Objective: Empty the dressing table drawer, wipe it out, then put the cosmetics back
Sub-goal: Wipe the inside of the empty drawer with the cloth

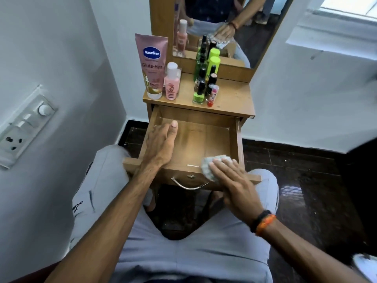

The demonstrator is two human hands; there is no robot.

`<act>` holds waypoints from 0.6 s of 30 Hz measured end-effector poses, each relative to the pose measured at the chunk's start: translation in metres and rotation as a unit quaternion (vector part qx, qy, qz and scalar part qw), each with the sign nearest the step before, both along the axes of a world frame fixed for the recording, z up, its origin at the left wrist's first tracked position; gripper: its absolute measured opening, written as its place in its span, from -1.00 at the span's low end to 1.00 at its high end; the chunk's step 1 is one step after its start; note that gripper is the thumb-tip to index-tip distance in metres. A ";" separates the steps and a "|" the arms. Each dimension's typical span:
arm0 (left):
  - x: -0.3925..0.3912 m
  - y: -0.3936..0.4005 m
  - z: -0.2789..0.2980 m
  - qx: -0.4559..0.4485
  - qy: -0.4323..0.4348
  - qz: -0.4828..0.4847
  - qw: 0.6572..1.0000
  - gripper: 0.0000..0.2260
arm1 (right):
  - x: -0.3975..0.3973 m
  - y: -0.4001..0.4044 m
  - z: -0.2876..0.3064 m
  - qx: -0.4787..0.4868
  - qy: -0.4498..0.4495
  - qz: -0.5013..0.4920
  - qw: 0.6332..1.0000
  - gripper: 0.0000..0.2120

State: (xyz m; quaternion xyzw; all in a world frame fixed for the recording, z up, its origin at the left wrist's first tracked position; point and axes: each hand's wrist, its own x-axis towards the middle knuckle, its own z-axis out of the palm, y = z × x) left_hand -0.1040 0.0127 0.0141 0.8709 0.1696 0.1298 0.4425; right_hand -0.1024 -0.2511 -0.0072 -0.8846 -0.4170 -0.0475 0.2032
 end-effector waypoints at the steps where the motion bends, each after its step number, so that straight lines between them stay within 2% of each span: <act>1: 0.001 -0.002 0.000 0.017 -0.001 0.004 1.000 -0.54 | -0.005 0.016 -0.001 0.000 0.002 0.003 1.000 -0.27; 4: 0.000 -0.006 -0.002 0.058 -0.012 0.010 0.998 -0.61 | -0.014 0.047 -0.002 -0.007 -0.005 0.017 1.000 -0.40; 6: 0.000 -0.005 -0.005 0.052 -0.018 0.015 0.998 -0.59 | -0.012 0.043 0.000 -0.022 -0.011 0.035 0.999 -0.45; 9: -0.001 0.001 -0.014 0.034 -0.021 0.011 0.999 -0.55 | -0.002 0.004 0.002 0.001 -0.002 0.036 0.999 -0.49; 12: -0.002 0.005 -0.022 0.030 -0.017 0.001 0.999 -0.44 | 0.010 -0.051 0.006 0.037 0.010 -0.014 0.999 -0.48; 13: -0.002 0.005 -0.023 0.029 -0.018 -0.002 0.999 -0.41 | 0.014 -0.067 0.010 0.041 0.031 -0.022 0.998 -0.49; 15: -0.002 0.006 -0.024 0.025 -0.016 -0.003 1.000 -0.38 | 0.023 -0.085 0.024 0.065 0.128 -0.045 0.989 -0.50; 17: 0.000 0.008 -0.025 0.021 -0.011 0.003 1.000 -0.36 | 0.034 -0.089 0.036 0.119 0.228 -0.098 0.961 -0.45; 18: 0.001 0.008 -0.025 0.021 -0.009 0.006 1.000 -0.36 | 0.040 -0.086 0.040 0.153 0.243 -0.130 0.949 -0.44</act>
